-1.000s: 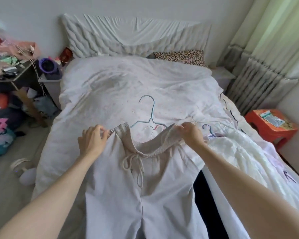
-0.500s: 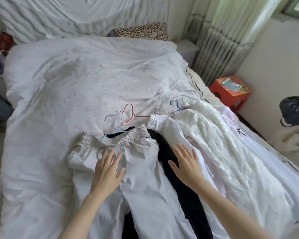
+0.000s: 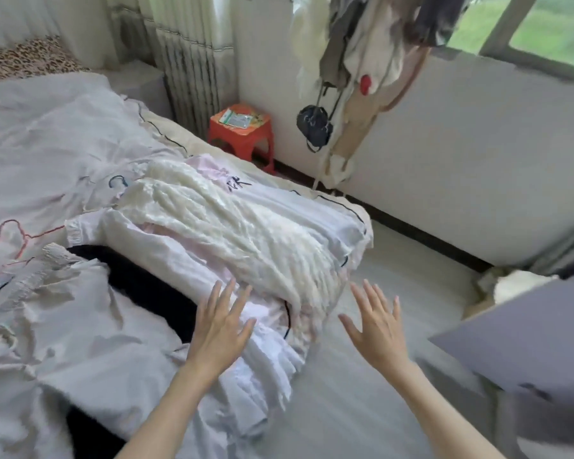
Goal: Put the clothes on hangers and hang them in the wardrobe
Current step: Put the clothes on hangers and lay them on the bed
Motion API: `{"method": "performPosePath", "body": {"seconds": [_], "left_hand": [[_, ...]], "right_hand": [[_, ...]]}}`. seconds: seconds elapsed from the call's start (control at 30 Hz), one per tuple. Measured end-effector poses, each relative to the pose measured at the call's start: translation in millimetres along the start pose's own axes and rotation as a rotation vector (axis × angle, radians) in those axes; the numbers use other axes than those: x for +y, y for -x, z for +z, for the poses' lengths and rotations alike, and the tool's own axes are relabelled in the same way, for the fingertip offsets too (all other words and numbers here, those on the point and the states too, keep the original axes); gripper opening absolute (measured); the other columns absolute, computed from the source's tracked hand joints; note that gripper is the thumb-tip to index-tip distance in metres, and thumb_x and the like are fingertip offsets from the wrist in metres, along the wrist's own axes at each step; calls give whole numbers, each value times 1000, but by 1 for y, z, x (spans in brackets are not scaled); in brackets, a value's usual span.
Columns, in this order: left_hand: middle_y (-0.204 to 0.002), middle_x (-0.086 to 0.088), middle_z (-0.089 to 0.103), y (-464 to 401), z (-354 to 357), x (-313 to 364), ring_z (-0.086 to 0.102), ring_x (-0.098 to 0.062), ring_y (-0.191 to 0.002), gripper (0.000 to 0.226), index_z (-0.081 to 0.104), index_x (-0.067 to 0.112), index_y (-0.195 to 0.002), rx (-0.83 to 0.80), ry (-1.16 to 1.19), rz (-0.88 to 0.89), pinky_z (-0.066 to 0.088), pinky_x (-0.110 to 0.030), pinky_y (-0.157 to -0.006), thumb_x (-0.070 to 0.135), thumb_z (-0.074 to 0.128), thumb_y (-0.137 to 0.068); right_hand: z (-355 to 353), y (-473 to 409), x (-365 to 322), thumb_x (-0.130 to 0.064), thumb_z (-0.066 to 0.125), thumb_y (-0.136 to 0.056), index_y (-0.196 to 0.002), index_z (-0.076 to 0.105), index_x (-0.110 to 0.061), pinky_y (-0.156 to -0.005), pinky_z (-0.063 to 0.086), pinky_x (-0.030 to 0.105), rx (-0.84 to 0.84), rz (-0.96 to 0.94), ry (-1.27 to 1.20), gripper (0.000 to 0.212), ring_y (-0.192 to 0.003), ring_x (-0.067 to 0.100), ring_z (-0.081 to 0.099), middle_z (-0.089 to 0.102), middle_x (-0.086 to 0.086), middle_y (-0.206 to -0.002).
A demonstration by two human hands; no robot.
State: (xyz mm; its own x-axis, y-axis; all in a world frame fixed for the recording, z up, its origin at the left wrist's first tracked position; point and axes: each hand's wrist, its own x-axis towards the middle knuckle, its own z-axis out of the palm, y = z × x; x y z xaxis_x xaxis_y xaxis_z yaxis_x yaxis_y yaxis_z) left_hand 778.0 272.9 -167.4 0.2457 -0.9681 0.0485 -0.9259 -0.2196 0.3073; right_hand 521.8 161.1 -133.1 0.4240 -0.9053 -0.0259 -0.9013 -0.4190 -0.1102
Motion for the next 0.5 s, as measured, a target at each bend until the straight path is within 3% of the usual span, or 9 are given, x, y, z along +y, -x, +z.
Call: {"method": "performPosePath", "body": {"seconds": [0.13,0.3,0.4,0.5], "left_hand": [[-133,-16,51,-25,25,108,30,-31,-127,54,40,22,-132,-28,35,138,39,-59,-94,44,37,-83],[-125,-15,57,-41,59,253,53,-41,-115,54,44,24,-126,-170,126,307,45,-61,-83,47,39,-77],[-129,-14,54,-51,81,332,42,-36,-124,53,43,24,-128,-212,144,497,43,-59,-87,47,38,-81],[-132,-15,52,-68,99,393,44,-39,-125,52,44,22,-130,-238,127,694,40,-58,-91,47,37,-84]], "right_hand": [[-21,38,104,-53,33,-83,-126,56,-11,-97,35,60,55,192,-27,64,-120,34,52,56,15,-129],[-39,90,210,-50,37,-83,-128,54,-12,-100,30,61,127,424,-31,62,-124,33,49,54,15,-132],[-46,117,258,-46,46,-88,-134,48,-13,-107,21,58,179,589,-53,57,-132,31,40,46,13,-140],[-50,142,299,-50,36,-84,-131,52,-12,-103,27,59,207,729,-47,62,-127,32,46,50,13,-136]]}}
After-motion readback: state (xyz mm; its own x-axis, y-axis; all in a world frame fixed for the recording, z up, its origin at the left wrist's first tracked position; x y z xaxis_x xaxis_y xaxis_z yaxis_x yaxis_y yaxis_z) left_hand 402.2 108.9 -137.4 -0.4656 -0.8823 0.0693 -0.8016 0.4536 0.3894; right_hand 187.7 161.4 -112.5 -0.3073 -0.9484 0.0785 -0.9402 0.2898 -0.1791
